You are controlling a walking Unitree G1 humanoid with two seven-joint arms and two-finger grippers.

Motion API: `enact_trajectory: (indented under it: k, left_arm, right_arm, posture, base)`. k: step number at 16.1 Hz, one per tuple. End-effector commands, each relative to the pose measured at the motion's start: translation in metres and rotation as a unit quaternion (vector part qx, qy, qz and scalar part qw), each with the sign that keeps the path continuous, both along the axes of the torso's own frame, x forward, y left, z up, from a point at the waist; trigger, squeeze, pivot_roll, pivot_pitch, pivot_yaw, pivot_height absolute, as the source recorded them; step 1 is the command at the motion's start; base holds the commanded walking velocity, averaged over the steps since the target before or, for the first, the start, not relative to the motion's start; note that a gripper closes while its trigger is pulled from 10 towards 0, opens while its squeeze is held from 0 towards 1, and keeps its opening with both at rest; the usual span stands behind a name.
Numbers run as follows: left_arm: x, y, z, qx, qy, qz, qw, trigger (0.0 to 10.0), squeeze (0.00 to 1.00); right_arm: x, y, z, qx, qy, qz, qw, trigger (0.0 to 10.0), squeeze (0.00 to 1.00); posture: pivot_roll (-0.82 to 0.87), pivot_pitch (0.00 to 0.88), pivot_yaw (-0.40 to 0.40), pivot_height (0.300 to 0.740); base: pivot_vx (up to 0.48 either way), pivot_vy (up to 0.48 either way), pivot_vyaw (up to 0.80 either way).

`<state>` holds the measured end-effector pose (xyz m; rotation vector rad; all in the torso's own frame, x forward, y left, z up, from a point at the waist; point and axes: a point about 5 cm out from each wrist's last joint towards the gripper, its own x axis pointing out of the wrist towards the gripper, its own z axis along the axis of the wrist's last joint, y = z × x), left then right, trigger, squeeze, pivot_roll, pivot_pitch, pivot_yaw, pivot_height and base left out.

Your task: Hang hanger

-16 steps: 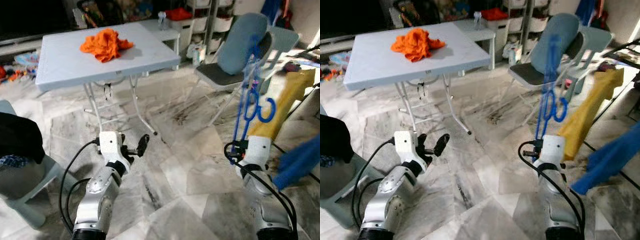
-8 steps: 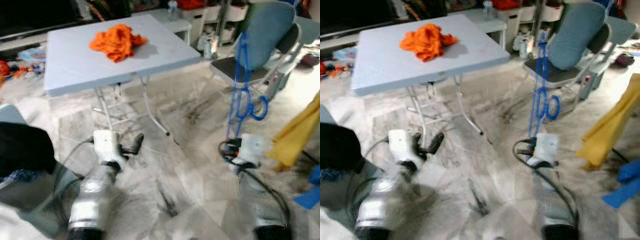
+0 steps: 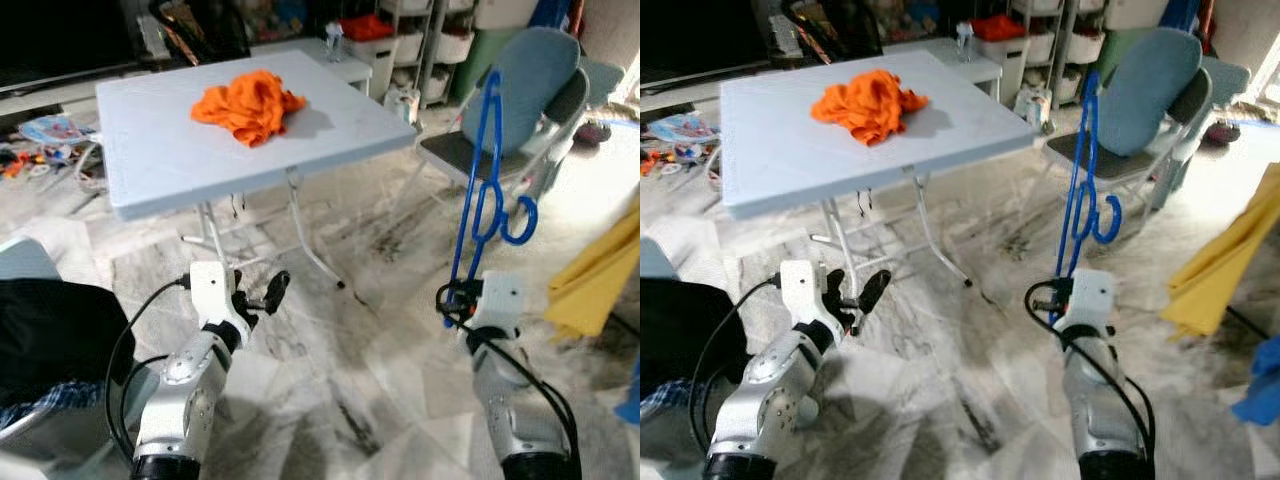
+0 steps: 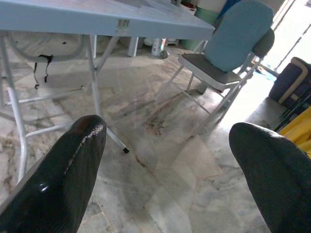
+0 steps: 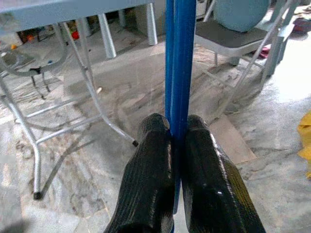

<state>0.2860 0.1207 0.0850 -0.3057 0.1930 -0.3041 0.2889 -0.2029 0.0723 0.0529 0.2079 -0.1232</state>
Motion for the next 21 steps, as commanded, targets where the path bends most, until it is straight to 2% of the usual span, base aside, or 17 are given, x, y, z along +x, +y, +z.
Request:
enact_trajectory:
  k: [1, 2, 3, 4, 8, 21]
  left_arm:
    - [0.0002, 0.0005, 0.0002, 0.009, 0.005, -0.003, 1.0, 10.0, 0.0]
    - [-0.0011, -0.0038, -0.001, 0.038, 0.0, -0.024, 0.999, 10.0, 0.0]
    - [-0.0012, -0.004, -0.0009, 0.042, -0.003, -0.025, 0.999, 10.0, 0.0]
    - [-0.0023, -0.0039, -0.0004, 0.013, -0.001, -0.026, 1.0, 10.0, 0.0]
    - [-0.0042, -0.001, -0.0019, 0.01, 0.002, -0.026, 1.0, 10.0, 0.0]
    - [-0.0036, -0.0052, -0.0048, 0.007, 0.012, -0.042, 0.999, 10.0, 0.0]
  right_arm:
    - [0.0025, 0.0023, 0.0034, 0.009, -0.006, -0.001, 1.0, 10.0, 0.0]
    - [0.0029, 0.0025, 0.0034, 0.011, -0.007, -0.002, 1.0, 10.0, 0.0]
    - [0.0031, 0.0026, 0.0035, 0.01, -0.007, -0.002, 1.0, 10.0, 0.0]
    - [0.0032, 0.0021, 0.0049, 0.007, -0.01, -0.002, 1.0, 10.0, 0.0]
    - [0.0005, -0.0001, 0.0024, 0.01, -0.001, -0.005, 1.0, 10.0, 0.0]
    - [-0.0001, 0.0015, 0.0019, 0.011, 0.0, -0.005, 1.0, 10.0, 0.0]
  posture:
    - [-0.11, 0.0, 0.01, 0.74]
    - [-0.11, 0.0, 0.01, 0.74]
    - [-0.11, 0.0, 0.01, 0.74]
    - [-0.12, 0.0, 0.012, 0.74]
    - [-0.13, 0.0, 0.019, 0.74]
    - [-0.13, 0.0, 0.025, 0.74]
  base:
    - [0.0, 0.428, 0.0]
    - [0.0, 0.0, 0.0]
    - [0.0, 0.0, 0.0]
    - [0.0, 0.0, 0.0]
    - [0.0, 0.0, -0.26]
    - [0.31, 0.0, -0.8]
